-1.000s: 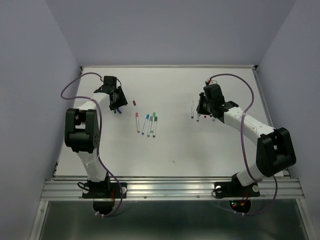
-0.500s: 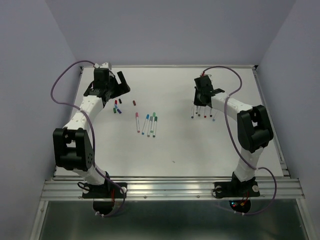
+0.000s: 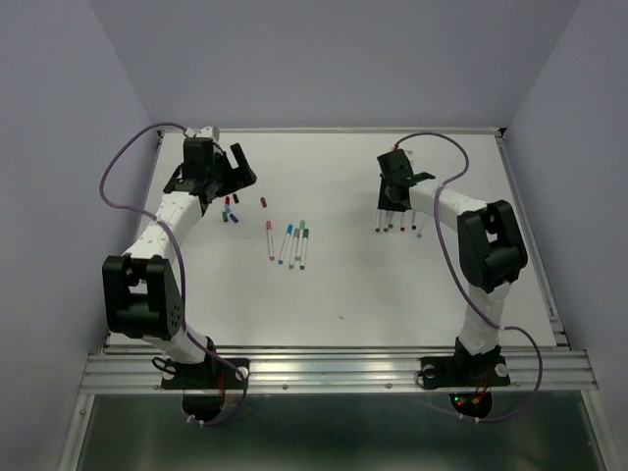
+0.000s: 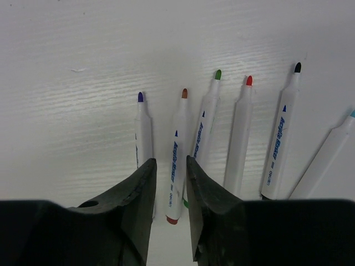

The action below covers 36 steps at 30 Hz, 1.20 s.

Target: Open the pen caps

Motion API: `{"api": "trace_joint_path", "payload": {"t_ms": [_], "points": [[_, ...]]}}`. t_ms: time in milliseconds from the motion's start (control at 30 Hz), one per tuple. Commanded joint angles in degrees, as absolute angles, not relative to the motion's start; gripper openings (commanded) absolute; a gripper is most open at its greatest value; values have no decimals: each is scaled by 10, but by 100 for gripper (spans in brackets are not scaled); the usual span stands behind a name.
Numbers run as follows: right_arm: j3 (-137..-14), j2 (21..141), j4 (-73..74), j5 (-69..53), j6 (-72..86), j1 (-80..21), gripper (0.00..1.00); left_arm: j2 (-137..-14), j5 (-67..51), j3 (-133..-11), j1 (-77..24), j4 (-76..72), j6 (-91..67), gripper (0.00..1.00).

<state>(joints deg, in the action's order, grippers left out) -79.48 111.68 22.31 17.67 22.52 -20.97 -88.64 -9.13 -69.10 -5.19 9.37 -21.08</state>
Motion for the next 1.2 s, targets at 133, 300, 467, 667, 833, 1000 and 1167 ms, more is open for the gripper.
{"api": "trace_joint_path", "payload": {"t_ms": [133,300,467,667,833,1000,1167], "points": [[-840,1114,243,178,230,-206,52,-860,-94,-685,-55,80,-205,99],[-810,1042,223,101,214,-213,100,-848,-94,-681,-55,76,-205,99],[-776,1003,230,107,232,-283,100,-844,-97,-677,-55,72,-206,99],[-802,1050,285,148,261,-406,100,-840,-98,-670,-55,69,-203,99],[-845,1108,313,174,282,-460,100,-835,-93,-657,-54,66,-197,99],[-878,1143,318,178,296,-479,100,-832,-90,-654,-54,65,-193,99],[-896,1157,318,185,305,-484,100,-828,-92,-651,-54,62,-192,99]]}}
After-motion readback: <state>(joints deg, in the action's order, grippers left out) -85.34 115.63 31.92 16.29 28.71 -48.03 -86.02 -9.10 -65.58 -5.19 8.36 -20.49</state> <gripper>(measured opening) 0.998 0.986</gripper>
